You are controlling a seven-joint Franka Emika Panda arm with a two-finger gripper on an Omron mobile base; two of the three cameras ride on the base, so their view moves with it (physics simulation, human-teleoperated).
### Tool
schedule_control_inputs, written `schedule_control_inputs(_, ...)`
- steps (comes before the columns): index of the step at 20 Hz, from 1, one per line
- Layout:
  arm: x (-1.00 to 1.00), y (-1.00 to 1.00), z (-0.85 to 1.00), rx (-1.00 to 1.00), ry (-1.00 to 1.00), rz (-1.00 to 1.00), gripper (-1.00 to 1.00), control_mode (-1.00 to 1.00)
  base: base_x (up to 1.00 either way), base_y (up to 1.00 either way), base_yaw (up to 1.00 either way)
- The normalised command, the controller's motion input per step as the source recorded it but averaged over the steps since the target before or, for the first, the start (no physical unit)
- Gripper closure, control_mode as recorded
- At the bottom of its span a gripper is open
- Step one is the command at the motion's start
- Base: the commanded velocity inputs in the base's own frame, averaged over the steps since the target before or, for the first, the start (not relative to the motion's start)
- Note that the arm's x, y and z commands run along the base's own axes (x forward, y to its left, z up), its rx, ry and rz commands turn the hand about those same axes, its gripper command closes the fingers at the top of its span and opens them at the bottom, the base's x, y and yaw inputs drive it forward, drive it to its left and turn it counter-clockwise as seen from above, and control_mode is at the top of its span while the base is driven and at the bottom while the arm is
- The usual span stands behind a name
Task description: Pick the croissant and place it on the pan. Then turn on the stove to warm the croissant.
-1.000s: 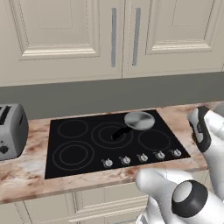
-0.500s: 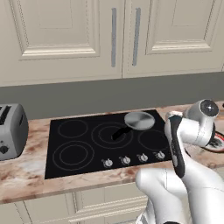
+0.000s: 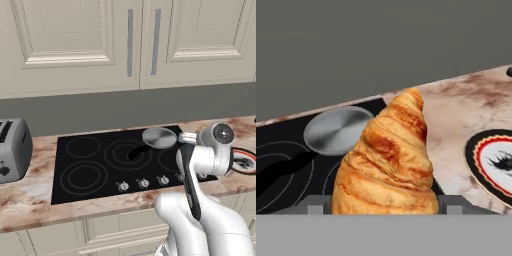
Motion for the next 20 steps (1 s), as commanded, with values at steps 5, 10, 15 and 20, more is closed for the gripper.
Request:
schedule_control_inputs(5, 0.12, 0.22, 0.01, 0.00, 0.00, 0.02, 1.00, -1.00, 0.00, 0.00, 0.00)
schedule_control_inputs(10, 0.20, 0.18, 0.00, 0.00, 0.00, 0.05, 1.00, -1.00, 0.00, 0.00, 0.00)
schedule_control_inputs(15, 0.37, 0.12, 0.00, 0.00, 0.00, 0.03, 1.00, -1.00, 0.00, 0.00, 0.00)
schedule_control_inputs(20, 0.17, 0.00, 0.00, 0.00, 0.00, 0.00, 1.00, -1.00, 0.00, 0.00, 0.00)
